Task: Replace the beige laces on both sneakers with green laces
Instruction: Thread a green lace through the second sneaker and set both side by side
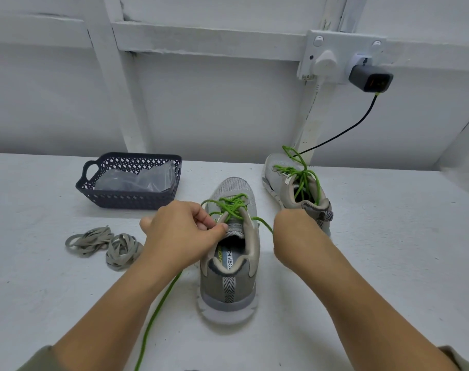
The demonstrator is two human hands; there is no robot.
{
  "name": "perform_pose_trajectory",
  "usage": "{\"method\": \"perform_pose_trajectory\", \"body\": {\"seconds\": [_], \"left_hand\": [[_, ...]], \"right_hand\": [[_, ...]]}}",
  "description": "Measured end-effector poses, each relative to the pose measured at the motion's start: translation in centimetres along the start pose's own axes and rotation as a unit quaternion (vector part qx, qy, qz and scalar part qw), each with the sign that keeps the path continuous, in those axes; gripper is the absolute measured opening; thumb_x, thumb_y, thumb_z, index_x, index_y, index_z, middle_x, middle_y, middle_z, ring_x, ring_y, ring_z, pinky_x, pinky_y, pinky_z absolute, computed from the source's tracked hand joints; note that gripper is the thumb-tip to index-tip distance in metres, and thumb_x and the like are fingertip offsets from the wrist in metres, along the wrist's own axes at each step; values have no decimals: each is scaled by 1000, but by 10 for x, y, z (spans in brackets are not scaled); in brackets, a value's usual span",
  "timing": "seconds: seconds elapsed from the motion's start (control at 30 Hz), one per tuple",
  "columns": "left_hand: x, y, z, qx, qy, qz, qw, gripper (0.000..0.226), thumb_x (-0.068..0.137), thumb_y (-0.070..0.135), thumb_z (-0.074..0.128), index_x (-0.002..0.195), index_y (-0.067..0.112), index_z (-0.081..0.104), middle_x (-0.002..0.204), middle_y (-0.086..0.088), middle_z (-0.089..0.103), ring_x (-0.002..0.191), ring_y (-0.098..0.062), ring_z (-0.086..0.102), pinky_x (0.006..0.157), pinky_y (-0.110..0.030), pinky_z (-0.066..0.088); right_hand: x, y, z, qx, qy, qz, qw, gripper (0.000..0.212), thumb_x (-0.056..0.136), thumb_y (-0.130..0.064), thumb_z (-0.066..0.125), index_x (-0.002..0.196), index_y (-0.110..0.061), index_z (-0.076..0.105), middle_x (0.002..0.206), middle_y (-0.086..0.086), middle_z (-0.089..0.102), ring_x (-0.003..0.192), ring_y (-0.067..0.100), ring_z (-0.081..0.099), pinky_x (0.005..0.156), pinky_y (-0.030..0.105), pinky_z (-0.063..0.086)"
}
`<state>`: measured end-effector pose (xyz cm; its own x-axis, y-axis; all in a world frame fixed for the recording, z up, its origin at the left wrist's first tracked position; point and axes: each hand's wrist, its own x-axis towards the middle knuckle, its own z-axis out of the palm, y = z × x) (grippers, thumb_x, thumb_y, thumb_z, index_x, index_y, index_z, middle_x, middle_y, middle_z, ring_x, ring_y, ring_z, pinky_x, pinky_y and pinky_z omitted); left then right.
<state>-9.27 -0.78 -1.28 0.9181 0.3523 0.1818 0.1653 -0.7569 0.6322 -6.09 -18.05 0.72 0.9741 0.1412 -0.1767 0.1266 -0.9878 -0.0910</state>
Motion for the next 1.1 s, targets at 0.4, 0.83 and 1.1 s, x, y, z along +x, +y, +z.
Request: {"method": "perform_pose_trajectory", "body": {"seconds": [0.4,0.83,1.1], "left_hand": [[-2,3,0,-15,-9,-29,999,30,67,53,77,61,25,67,53,15,63,67,0,58,80,-34,35],[-2,3,2,-9,-5,-39,999,32,67,54,77,60,25,67,53,17,63,69,-1,58,84,-36,36],[-2,4,4,1,-5,-43,999,31,67,53,76,59,24,67,53,16,61,70,-2,56,81,-35,35]], "right_hand": [[4,-10,0,41,53,-88,994,13,86,-1,49,80,-11,57,80,7,51,80,27,57,66,32,46],[1,-1,-7,-30,-33,-13,999,31,89,2,52,65,-10,36,71,5,39,60,19,42,55,28,38],[10,8,3,-53,-28,-27,998,28,90,-2,53,64,-10,45,64,1,40,53,13,38,46,24,30]]}}
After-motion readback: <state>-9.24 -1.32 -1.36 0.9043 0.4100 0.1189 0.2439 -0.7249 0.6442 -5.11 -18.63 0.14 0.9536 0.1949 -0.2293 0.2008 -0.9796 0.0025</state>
